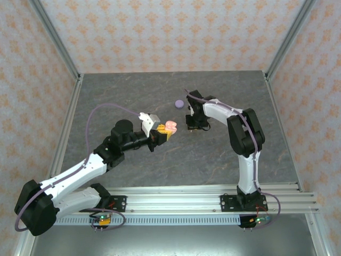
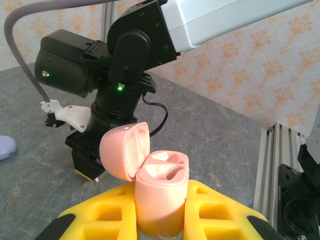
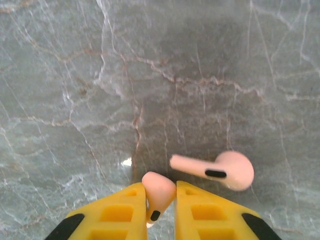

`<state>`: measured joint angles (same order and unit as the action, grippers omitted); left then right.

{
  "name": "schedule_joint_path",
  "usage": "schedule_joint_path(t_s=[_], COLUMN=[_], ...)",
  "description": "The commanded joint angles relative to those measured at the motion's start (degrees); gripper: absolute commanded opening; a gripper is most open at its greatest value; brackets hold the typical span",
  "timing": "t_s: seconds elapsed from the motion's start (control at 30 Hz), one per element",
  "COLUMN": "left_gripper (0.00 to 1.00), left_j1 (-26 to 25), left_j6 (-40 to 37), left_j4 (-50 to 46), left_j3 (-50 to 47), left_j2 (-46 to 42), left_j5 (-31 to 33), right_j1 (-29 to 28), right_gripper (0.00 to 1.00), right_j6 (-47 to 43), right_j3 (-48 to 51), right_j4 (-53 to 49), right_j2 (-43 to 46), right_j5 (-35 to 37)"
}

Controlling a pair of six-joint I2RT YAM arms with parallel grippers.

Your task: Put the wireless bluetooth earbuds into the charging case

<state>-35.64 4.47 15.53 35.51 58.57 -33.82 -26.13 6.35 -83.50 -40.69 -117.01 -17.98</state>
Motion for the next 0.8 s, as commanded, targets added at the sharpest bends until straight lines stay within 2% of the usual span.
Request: schedule_joint_path(t_s=[0.0, 0.23, 0.3, 0.43, 0.53, 0.77], left_gripper=[0.15, 0.15, 0.15, 0.15, 0.15, 0.15], left_j1=[-0.49, -0.49, -0.49, -0.46, -0.46, -0.47], left_j6=[-0.07, 0.01, 0.01, 0.19, 0.13, -0.16], left_j4=[-0.30, -0.50, -0.33, -0.06, -0.15, -0.24], left_j3=[0.62, 0.45, 0.44, 0.44, 0.44, 0.52], left_j2=[-0.02, -0.45, -0.38, -0.27, -0.27, -0.21], left_j5=[0.35, 0.43, 0.48, 0.43, 0.51, 0.65], right_j1=[-0.51, -0.59, -0.63, -0.59, -0.59, -1.09], right_gripper=[0.15, 0.15, 0.18, 0.30, 0.35, 0.38], right_j6=[-3.28, -6.35, -5.99, -3.48, -1.08, 8.01], right_j3=[3.30, 6.44, 6.44, 5.98, 5.64, 5.53], right_j4=[-1.77, -2.38, -2.51, -1.88, -1.11, -0.28], right_j2=[2.02, 4.77, 4.95, 5.27, 5.81, 7.34], right_j5=[0.44, -0.41, 0.35, 0.84, 0.96, 4.47])
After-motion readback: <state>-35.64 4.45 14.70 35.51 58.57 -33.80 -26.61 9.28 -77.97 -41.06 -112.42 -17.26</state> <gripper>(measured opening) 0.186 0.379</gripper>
